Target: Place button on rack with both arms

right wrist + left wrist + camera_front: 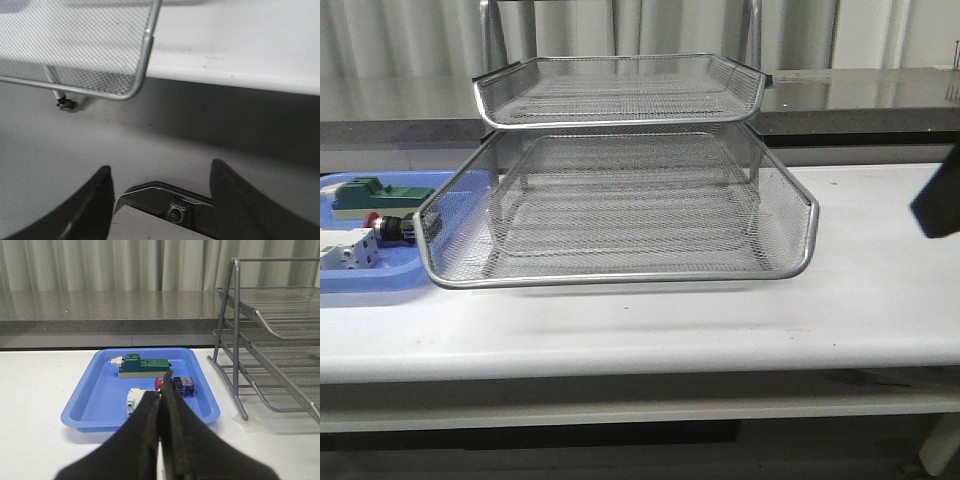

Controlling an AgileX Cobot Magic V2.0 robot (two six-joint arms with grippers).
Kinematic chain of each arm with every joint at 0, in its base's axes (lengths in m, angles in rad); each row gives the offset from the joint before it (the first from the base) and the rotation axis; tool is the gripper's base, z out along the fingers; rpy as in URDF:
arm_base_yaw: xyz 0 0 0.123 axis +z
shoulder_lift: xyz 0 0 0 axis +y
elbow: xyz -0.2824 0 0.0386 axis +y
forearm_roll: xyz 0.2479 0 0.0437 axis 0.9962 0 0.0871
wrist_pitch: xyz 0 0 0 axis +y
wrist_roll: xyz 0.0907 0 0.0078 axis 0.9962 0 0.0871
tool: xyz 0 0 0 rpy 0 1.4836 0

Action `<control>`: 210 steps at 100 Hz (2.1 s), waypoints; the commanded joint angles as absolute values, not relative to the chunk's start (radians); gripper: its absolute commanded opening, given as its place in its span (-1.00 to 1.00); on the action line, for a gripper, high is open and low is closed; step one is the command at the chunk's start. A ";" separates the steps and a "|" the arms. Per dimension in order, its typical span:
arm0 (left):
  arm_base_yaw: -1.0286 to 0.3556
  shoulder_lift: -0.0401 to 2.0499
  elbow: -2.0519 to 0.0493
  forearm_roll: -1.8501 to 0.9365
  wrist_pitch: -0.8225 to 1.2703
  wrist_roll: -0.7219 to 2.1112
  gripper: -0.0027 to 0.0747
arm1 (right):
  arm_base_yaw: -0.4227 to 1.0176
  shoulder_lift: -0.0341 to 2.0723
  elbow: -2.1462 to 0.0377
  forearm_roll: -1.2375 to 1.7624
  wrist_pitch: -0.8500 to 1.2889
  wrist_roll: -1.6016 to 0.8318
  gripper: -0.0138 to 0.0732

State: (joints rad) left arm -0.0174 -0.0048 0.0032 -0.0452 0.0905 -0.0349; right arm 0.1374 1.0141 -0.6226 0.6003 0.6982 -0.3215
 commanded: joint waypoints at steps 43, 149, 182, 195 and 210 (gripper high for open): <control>-0.016 -0.034 0.037 -0.053 0.006 -0.034 -0.98 | 0.134 0.682 -0.860 0.021 0.996 0.093 0.33; -0.016 -0.034 0.037 -0.053 0.006 -0.034 -0.98 | 0.134 0.536 -0.869 -0.084 1.126 0.175 -0.84; -0.016 -0.034 0.037 -0.053 0.006 -0.034 -0.98 | 0.134 0.536 -0.869 -0.084 1.126 0.175 -0.84; -0.016 -0.034 0.037 -0.053 0.006 -0.034 -0.98 | 0.134 0.536 -0.869 -0.084 1.126 0.175 -0.84; -0.016 -0.034 0.037 -0.053 0.006 -0.034 -0.98 | 0.134 0.536 -0.869 -0.084 1.126 0.175 -0.84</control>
State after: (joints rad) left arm -0.0174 -0.0048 0.0032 -0.0452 0.0905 -0.0349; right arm 0.1374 0.5324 -0.8368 -0.0734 1.1788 0.1762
